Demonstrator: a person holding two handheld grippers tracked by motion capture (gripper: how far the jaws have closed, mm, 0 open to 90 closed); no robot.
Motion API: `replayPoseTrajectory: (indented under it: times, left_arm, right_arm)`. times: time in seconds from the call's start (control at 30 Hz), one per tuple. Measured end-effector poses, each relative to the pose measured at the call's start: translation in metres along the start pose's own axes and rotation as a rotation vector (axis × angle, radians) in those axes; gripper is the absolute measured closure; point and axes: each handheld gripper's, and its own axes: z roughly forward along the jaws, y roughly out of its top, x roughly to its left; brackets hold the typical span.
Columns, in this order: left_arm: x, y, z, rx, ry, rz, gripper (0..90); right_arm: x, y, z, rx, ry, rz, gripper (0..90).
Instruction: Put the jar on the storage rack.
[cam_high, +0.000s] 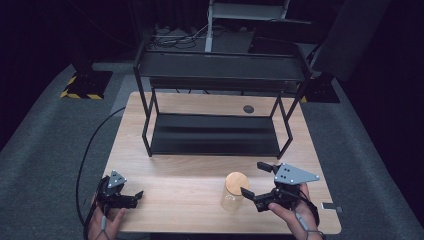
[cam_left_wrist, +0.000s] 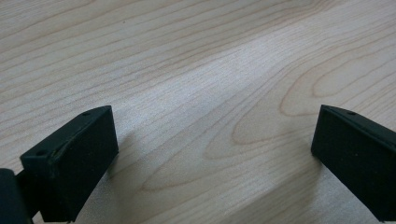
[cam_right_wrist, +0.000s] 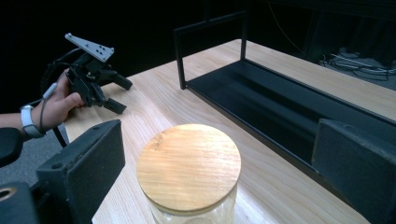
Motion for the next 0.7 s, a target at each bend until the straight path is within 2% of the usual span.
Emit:
replayPoseTrajectory:
  times: [0.7]
  left_arm:
    - [0.0, 0.0, 0.0, 0.0, 0.0, -0.001, 0.5]
  right_arm:
    - [0.0, -0.009, 0.021, 0.001, 0.033, 0.009, 2.4]
